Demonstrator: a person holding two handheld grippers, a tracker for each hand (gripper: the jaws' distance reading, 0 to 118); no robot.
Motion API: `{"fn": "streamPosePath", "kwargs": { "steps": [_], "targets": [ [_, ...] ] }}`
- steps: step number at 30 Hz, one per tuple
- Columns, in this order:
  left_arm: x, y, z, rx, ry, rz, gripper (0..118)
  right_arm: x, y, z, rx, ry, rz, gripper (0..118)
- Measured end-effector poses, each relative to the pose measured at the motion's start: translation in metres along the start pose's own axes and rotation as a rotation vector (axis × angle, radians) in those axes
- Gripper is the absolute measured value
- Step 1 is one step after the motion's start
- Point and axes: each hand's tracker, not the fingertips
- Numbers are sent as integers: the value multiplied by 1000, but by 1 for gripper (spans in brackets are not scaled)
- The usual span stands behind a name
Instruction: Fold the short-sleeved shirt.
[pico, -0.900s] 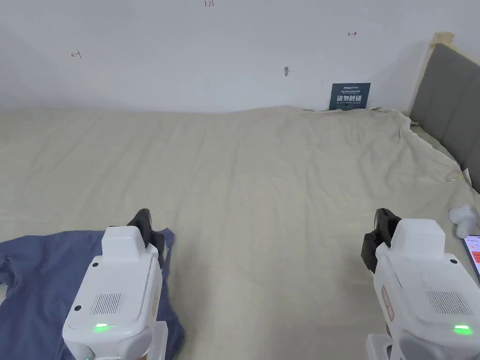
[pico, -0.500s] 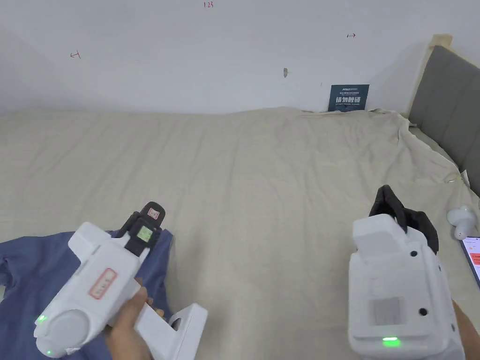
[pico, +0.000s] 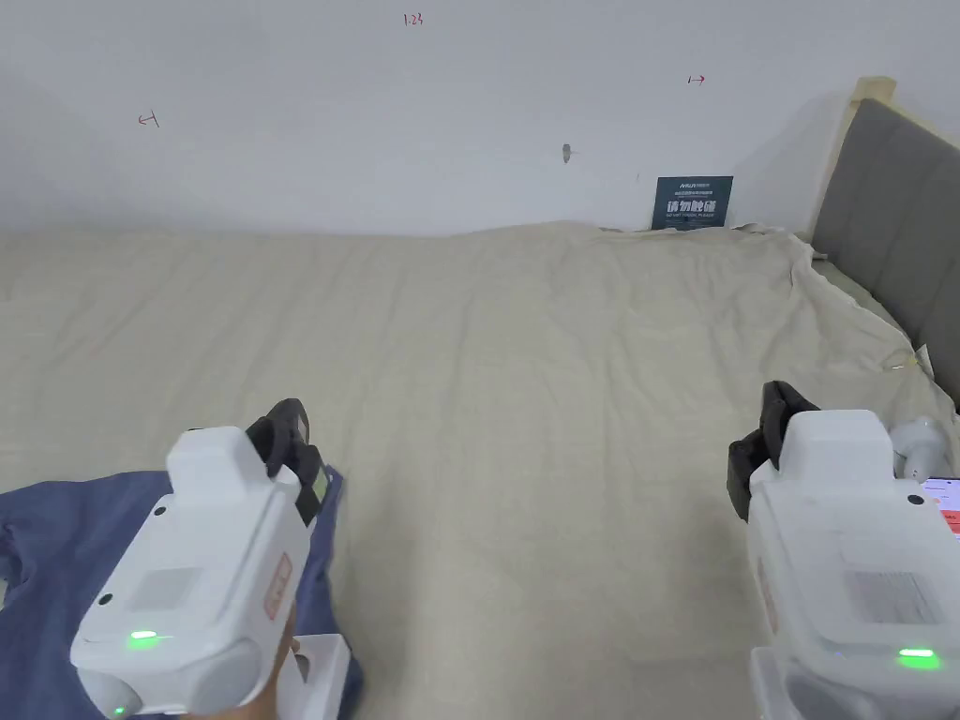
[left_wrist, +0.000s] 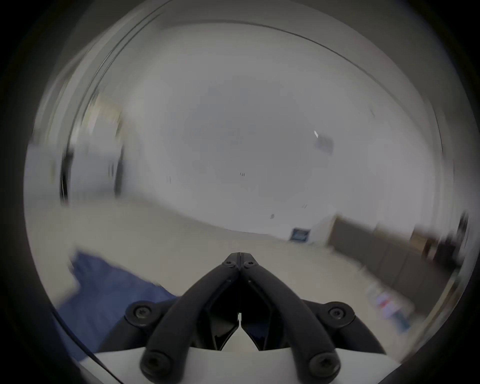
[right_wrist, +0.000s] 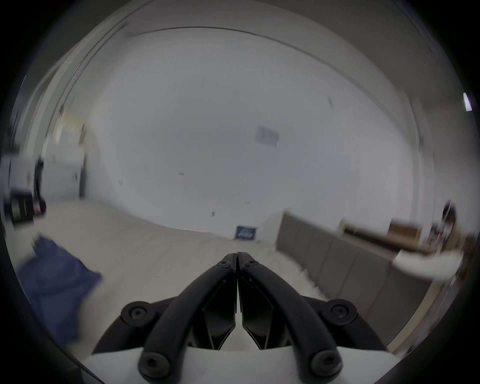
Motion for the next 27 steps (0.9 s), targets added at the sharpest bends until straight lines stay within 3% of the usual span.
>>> {"fn": "streamPosePath", "kwargs": {
  "steps": [3, 5, 13, 27],
  "targets": [
    [16, -12, 2, 29, 65, -212, 0, 12, -11, -7, -51, 34, -96, 0],
    [17, -17, 2, 24, 83, -257, 0, 16, -18, -10, -75, 35, -120, 0],
    [9, -17, 1, -1, 62, -140, 0, 7, -21, -7, -114, 53, -91, 0],
    [10, -17, 0, 5, 52, -133, 0, 4, -15, -4, -110, 55, -86, 0]
  ]
}}
